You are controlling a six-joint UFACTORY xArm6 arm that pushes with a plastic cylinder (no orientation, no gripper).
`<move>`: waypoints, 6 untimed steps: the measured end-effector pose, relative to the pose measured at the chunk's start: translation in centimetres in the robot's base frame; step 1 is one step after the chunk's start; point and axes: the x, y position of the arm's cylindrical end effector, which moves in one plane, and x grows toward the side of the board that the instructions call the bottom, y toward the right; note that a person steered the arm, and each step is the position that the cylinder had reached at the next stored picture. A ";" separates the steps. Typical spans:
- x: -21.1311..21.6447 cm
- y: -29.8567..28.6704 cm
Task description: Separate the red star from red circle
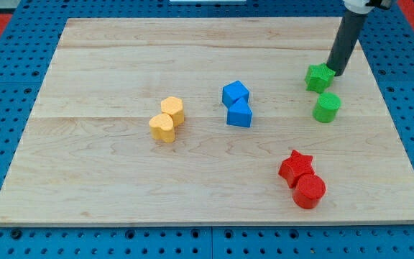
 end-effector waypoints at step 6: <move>25.9 -7.3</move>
